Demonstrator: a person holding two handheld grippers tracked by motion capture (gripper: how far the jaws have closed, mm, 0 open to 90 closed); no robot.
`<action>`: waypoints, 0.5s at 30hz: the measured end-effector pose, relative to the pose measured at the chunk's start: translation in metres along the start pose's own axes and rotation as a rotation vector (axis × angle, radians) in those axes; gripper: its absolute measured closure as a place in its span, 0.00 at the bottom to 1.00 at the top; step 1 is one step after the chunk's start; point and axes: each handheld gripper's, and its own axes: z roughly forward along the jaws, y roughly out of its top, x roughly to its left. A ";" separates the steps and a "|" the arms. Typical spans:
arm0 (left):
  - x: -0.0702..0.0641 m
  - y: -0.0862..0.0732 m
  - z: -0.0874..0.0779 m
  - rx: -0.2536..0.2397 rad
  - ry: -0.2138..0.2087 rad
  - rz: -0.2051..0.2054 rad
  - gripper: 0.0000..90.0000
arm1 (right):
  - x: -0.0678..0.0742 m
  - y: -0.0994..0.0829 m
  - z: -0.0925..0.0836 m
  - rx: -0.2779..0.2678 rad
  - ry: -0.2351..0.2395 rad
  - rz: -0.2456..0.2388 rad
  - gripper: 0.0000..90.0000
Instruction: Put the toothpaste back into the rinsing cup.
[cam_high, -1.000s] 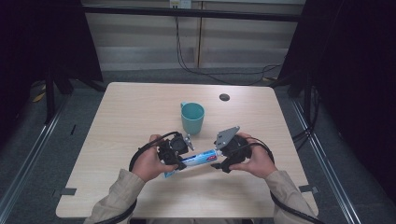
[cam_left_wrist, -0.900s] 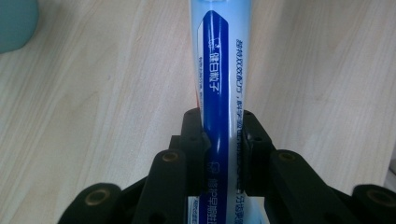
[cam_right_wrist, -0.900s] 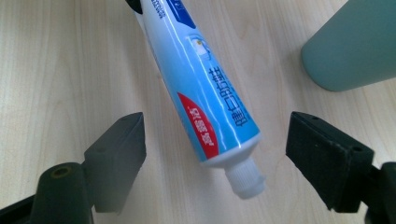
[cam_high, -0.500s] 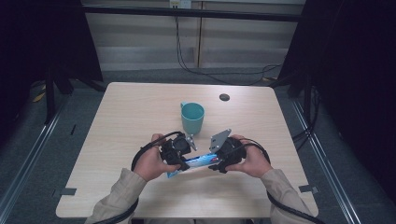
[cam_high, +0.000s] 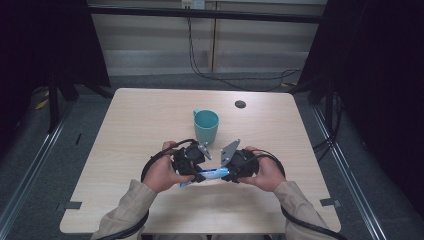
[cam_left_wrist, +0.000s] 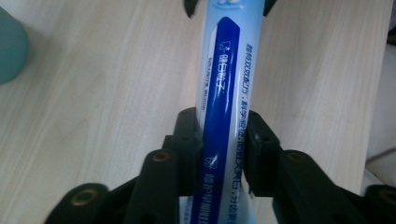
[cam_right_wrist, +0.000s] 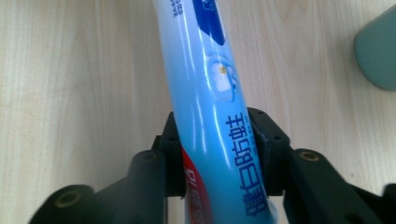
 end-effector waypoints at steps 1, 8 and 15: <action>0.001 0.000 -0.001 -0.010 0.003 0.001 0.70 | 0.000 0.000 -0.001 -0.001 -0.002 0.003 0.75; 0.006 -0.003 -0.012 -0.111 0.037 -0.086 0.42 | -0.001 -0.004 -0.009 -0.010 -0.011 0.052 0.78; 0.014 -0.011 -0.022 -0.161 0.046 -0.169 0.35 | -0.002 -0.018 -0.018 -0.012 -0.047 0.085 0.78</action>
